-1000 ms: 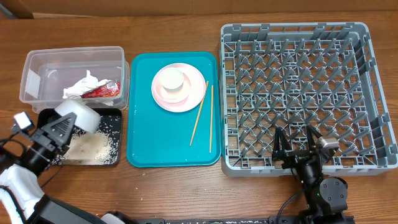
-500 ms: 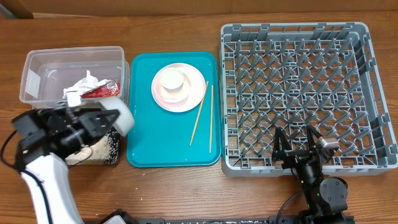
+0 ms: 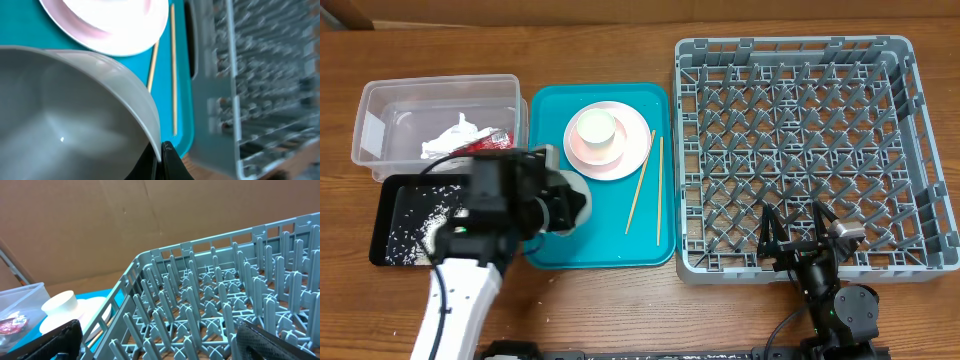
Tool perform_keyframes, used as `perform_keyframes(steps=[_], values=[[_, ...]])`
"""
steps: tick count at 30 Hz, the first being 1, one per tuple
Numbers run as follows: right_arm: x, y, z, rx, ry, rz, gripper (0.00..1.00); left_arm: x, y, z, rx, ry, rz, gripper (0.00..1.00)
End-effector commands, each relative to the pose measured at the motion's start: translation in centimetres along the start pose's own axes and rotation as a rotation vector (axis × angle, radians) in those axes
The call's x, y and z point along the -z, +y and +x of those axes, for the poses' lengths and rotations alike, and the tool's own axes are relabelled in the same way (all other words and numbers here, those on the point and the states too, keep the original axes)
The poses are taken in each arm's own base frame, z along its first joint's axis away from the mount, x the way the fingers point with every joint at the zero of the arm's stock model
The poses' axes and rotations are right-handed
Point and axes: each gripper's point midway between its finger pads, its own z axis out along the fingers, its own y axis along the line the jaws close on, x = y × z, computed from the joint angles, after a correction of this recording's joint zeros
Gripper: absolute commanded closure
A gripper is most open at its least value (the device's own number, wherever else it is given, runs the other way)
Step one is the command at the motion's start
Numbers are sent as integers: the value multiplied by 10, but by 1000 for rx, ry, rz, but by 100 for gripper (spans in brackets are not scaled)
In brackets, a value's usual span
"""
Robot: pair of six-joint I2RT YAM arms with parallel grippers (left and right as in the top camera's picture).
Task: Sort waste into correct bins and load items into the dishwasher
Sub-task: 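Carry the empty bowl right and set it on the teal tray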
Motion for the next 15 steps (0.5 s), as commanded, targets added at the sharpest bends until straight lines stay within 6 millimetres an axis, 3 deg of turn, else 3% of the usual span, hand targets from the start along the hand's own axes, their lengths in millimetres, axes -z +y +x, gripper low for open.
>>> perform_keyframes(steps=[1, 5, 9, 15], values=[[0, -1, 1, 4, -7, 0, 0, -15, 12, 4, -24, -9, -202, 96], [0, -1, 1, 4, -6, 0, 0, -36, 8, 21, -86, 63, -257, 96], [0, -1, 1, 4, -6, 0, 0, -64, 17, 39, -108, 164, -314, 96], [0, -1, 1, 4, -6, 0, 0, -81, 30, 48, -93, 229, -347, 96]])
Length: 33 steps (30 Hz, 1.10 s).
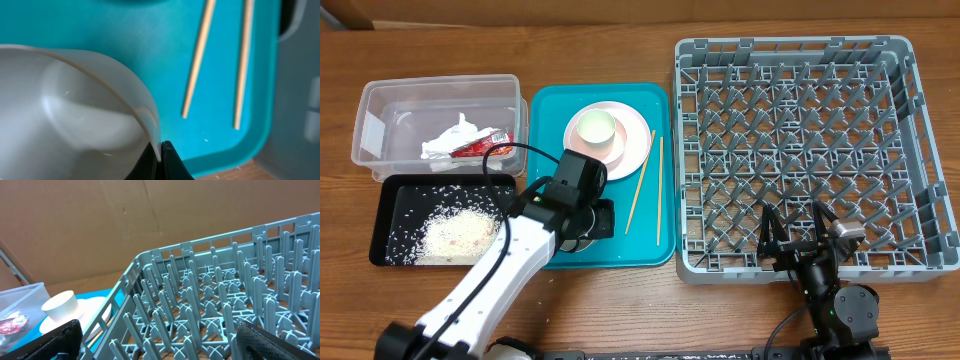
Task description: Sort waste into correct bins and load items into the dishwasher
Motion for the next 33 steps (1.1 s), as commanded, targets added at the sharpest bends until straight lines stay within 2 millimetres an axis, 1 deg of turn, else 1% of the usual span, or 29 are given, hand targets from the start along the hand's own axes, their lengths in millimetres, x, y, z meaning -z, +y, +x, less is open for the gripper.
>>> perform_keyframes(steps=[1, 13, 19, 23, 29, 33], values=[[0, -1, 1, 4, -6, 0, 0, -8, 3, -3, 10, 3, -32, 96], [0, -1, 1, 4, -6, 0, 0, -9, -6, -10, 17, -17, 13, 95], [0, -1, 1, 4, -6, 0, 0, -9, -6, -10, 17, -18, 14, 81], [0, -1, 1, 4, -6, 0, 0, -9, -6, -10, 23, -18, 14, 67], [0, -1, 1, 4, -6, 0, 0, -9, -7, -13, 31, -31, 21, 64], [0, -1, 1, 4, -6, 0, 0, -9, -10, -16, 28, -39, 37, 64]])
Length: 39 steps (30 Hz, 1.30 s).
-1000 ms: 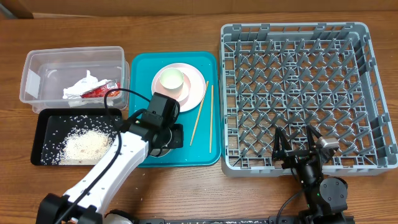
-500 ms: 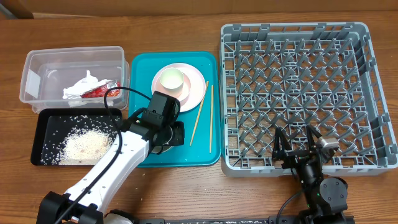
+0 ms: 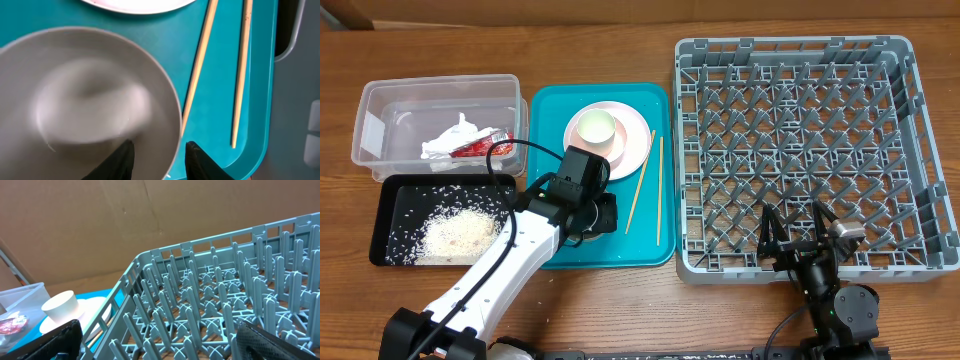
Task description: Sort waste into correct bins and load items into the dishwasher
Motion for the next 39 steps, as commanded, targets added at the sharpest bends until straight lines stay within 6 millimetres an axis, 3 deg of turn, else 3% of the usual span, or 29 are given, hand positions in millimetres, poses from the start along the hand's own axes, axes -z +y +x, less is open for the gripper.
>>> perform_keyframes(steps=[1, 5, 7, 13, 15, 17, 24, 39], values=[[0, -1, 1, 4, -7, 0, 0, -1, -9, -4, 6, -6, 34, 64], [0, -1, 1, 4, -7, 0, 0, 9, -14, -20, 13, -41, 53, 62], [0, -1, 1, 4, -7, 0, 0, 24, -21, -34, 26, -52, 89, 56], [0, -1, 1, 4, -7, 0, 0, 99, -28, -95, 115, -131, 261, 39], [0, -1, 1, 4, -7, 0, 0, 123, -17, -117, 153, -194, 284, 28], [0, -1, 1, 4, -7, 0, 0, 136, -4, -131, 183, -242, 276, 3], [0, -1, 1, 4, -7, 0, 0, 136, 24, -131, 247, -243, 201, 0], [0, -1, 1, 4, -7, 0, 0, 135, 27, -131, 250, -247, 178, 0]])
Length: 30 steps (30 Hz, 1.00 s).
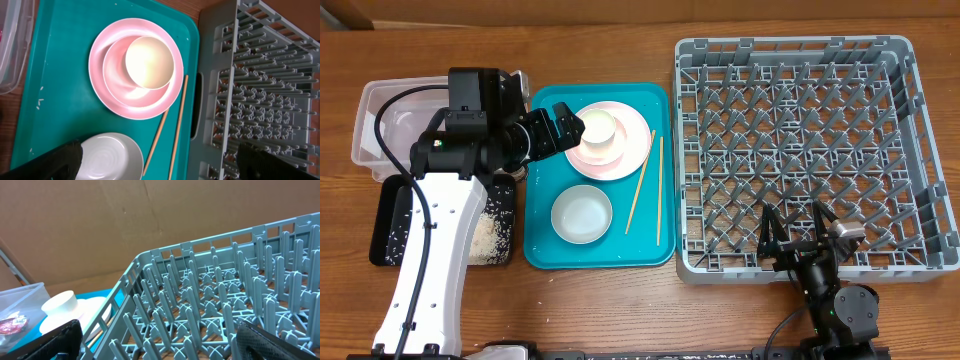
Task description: Sort waste into correct bins and load items into the dishwasher
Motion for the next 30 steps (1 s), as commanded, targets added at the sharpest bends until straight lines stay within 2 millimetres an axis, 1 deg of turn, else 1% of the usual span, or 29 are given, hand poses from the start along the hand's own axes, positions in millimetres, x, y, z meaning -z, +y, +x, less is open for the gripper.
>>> perform_keyframes(steps=[1, 11, 13, 17, 19, 24, 25, 28, 30], values=[[0, -1, 1, 4, -6, 0, 0, 1, 1, -2, -6, -10, -13, 0], [0, 0, -1, -6, -15, -4, 0, 2, 3, -3, -3, -13, -15, 0], [0, 4, -8, -16, -42, -21, 0, 2, 3, -3, -3, -12, -15, 0], [3, 16, -33, -91, -140, -85, 0, 1, 1, -2, -6, -10, -13, 0], [4, 20, -40, -101, -164, -105, 0, 1, 1, -2, -6, -10, -13, 0], [3, 17, -31, -104, -130, -93, 0, 2, 2, -3, -4, -12, -14, 0], [3, 19, -31, -105, -125, -104, 0, 2, 2, -3, -4, -12, -14, 0], [5, 35, -27, -98, -95, -197, 0, 1, 1, -3, -6, -11, -13, 0], [6, 39, -26, -96, -90, -217, 0, 1, 1, -2, -6, -10, -13, 0]])
